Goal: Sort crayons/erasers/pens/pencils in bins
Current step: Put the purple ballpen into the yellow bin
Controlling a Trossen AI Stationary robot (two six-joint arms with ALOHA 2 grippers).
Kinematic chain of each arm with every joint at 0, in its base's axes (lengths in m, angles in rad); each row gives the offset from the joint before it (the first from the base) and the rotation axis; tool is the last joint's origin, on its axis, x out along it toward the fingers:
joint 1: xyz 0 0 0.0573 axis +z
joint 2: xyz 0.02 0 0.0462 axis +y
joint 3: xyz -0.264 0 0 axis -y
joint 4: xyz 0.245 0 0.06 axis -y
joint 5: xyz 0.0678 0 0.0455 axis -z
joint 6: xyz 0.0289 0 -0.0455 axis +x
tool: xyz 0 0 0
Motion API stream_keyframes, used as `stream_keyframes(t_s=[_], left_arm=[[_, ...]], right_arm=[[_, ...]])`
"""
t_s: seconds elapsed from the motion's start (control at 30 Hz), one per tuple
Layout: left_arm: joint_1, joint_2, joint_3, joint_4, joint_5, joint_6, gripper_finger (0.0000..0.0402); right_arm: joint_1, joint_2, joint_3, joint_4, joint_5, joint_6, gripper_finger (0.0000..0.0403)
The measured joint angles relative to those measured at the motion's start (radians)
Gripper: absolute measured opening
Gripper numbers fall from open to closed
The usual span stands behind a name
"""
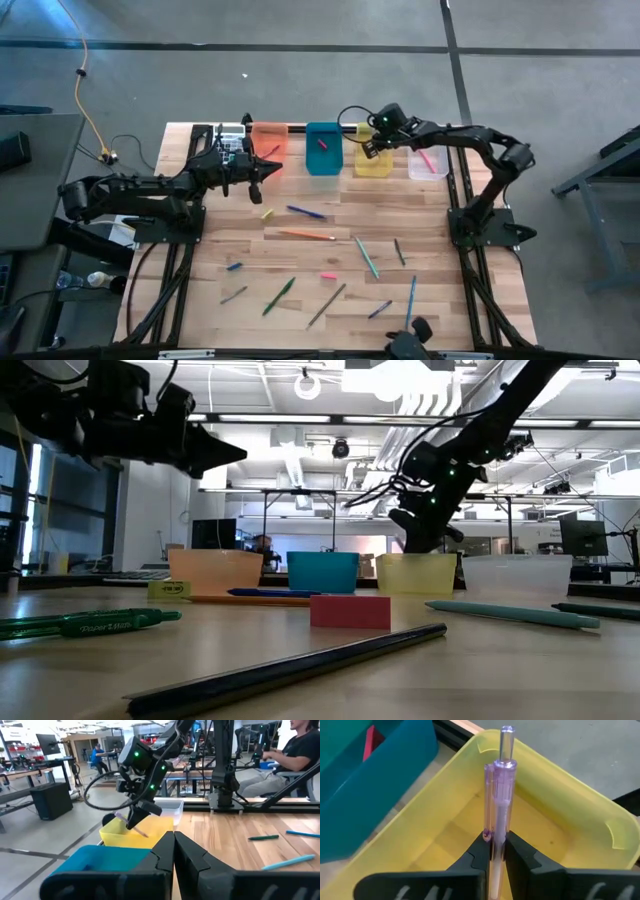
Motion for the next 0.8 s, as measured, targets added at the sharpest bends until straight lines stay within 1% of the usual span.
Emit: stream_keyframes(t_s=[0.2, 0.37, 0.53, 0.67, 0.8], left_arm=[[0.000, 0.000, 0.000, 0.007, 0.000, 0.003, 0.0001], [-0.002, 0.000, 0.000, 0.007, 0.005, -0.028, 0.0001], [-0.002, 0.000, 0.001, 0.015, 0.041, -0.004, 0.0001], [-0.002, 0.000, 0.001, 0.005, 0.058, -0.049, 0.0000], [-0.008, 0.000, 0.001, -0.015, 0.060, -0.053, 0.0000]], right_arm=[[0.002, 0.001, 0.042, -0.046, -0.004, -0.005, 0.0021], [0.002, 0.001, 0.043, -0.053, -0.001, 0.022, 0.0023], [0.002, 0.001, 0.043, -0.037, 0.012, 0.022, 0.0042], [0.008, 0.001, 0.044, -0.037, 0.013, 0.014, 0.0060], [0.013, 0.001, 0.044, -0.022, 0.013, 0.000, 0.0075]])
